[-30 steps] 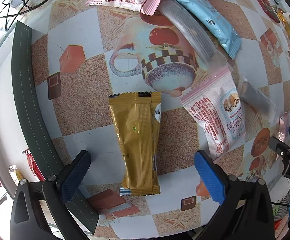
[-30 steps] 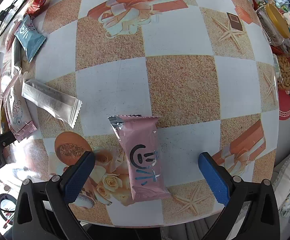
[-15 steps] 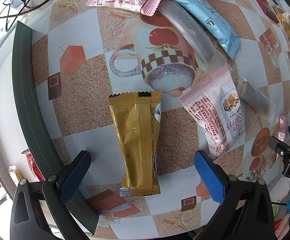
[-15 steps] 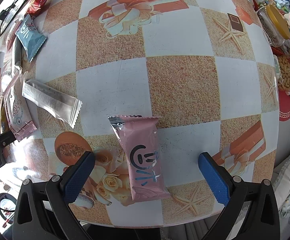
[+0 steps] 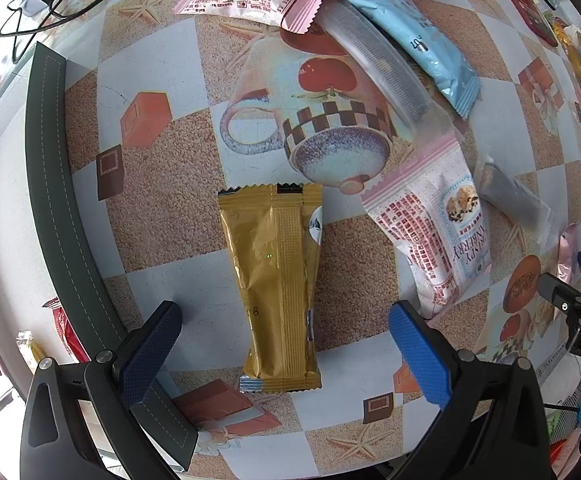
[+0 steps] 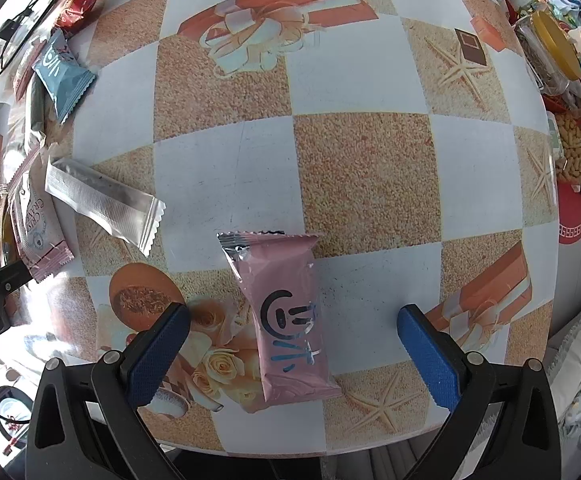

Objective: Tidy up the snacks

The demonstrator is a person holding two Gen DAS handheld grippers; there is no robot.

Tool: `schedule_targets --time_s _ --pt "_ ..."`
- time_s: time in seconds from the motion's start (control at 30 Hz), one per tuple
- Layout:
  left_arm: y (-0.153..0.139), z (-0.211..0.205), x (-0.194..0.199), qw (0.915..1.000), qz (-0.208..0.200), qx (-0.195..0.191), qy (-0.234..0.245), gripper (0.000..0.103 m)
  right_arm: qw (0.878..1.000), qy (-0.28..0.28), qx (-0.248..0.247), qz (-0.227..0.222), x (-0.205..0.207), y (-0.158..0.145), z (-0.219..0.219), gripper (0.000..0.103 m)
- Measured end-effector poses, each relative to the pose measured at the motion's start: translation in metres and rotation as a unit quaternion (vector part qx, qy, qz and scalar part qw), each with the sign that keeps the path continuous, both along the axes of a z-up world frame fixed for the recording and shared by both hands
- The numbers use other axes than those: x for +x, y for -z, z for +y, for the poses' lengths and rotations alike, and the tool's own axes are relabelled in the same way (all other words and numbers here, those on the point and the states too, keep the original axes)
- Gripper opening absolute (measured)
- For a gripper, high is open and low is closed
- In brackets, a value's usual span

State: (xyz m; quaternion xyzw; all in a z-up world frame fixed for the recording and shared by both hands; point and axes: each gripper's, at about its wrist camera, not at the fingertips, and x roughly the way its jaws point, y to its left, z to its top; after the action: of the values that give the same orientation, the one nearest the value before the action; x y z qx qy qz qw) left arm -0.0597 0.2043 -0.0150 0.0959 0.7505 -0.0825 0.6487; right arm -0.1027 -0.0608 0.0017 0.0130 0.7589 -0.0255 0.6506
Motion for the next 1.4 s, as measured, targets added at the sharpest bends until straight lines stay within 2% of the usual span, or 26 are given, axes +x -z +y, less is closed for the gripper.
schedule_targets --time_s 0.17,0.23,0.3,0.37,0.53,0.63,0.7,0.77,0.8,0.83,0.87,0.9,0.93,0.97,1.0,1.07,1.17,1.4 --pt "-0.001 0.0 0.001 1.0 -0.005 -0.002 0.001 0.103 1.0 0.002 0.0 0.003 0.002 0.002 0.0 0.103" --pt "-0.001 0.0 0.0 1.0 -0.007 -0.003 0.003 0.103 1.0 -0.001 0.0 0.01 -0.017 0.03 0.003 0.103" --pt "-0.002 0.0 0.0 0.9999 -0.009 -0.004 0.003 0.103 1.0 -0.009 -0.001 0.019 -0.021 0.033 0.006 0.103" --pt "-0.002 0.0 0.0 0.9999 -0.01 -0.004 0.003 0.103 1.0 -0.018 0.0 0.026 -0.036 0.051 0.009 0.103" --pt "-0.001 -0.001 0.001 1.0 -0.004 -0.001 0.008 0.103 0.999 -0.023 -0.002 0.042 -0.028 0.048 0.01 0.103" --pt "0.0 -0.004 0.004 0.9999 0.008 0.002 0.014 0.102 0.999 -0.028 0.0 0.037 -0.028 0.042 0.015 0.094" --pt "-0.002 -0.009 0.004 0.9997 0.007 0.002 0.024 0.098 0.999 -0.04 0.0 0.028 -0.027 0.038 0.021 0.084" --pt "-0.006 -0.014 0.002 0.9994 -0.005 0.001 0.033 0.09 0.999 -0.047 0.003 0.02 -0.024 0.031 0.027 0.067" --pt "-0.007 -0.017 0.001 0.9991 -0.009 -0.001 0.042 0.087 0.999 -0.047 0.004 0.016 -0.022 0.028 0.029 0.062" --pt "-0.009 -0.02 0.0 0.9987 -0.012 -0.003 0.049 0.081 0.999 -0.047 0.006 0.013 -0.02 0.025 0.031 0.049" --pt "-0.012 -0.023 -0.001 0.9984 -0.015 -0.006 0.055 0.073 0.999 -0.046 0.009 0.01 -0.017 0.021 0.032 0.031" --pt "-0.014 -0.026 -0.002 0.998 -0.018 -0.009 0.061 0.068 0.999 -0.044 0.009 0.011 -0.014 0.019 0.034 0.025" --pt "-0.017 -0.03 -0.003 0.9972 -0.024 -0.011 0.069 0.054 0.999 -0.043 0.008 0.012 -0.011 0.018 0.034 0.025" --pt "-0.019 -0.033 -0.004 0.9966 -0.028 -0.014 0.076 0.034 0.999 -0.043 0.007 0.012 -0.008 0.016 0.036 0.025" --pt "-0.021 -0.036 -0.004 0.9963 -0.033 -0.014 0.078 0.024 0.999 -0.043 0.007 0.012 -0.006 0.014 0.036 0.025" --pt "-0.022 -0.038 -0.004 0.9961 -0.031 -0.017 0.081 0.024 0.999 -0.038 0.012 0.013 -0.006 0.015 0.037 0.025" --pt "-0.03 -0.032 -0.001 0.9967 -0.039 -0.036 0.061 0.024 0.999 -0.023 0.023 0.006 -0.006 0.009 0.034 0.025" --pt "-0.058 -0.014 0.006 0.9948 -0.073 -0.067 0.026 0.024 0.999 -0.017 0.042 -0.016 0.018 -0.032 0.035 0.025"
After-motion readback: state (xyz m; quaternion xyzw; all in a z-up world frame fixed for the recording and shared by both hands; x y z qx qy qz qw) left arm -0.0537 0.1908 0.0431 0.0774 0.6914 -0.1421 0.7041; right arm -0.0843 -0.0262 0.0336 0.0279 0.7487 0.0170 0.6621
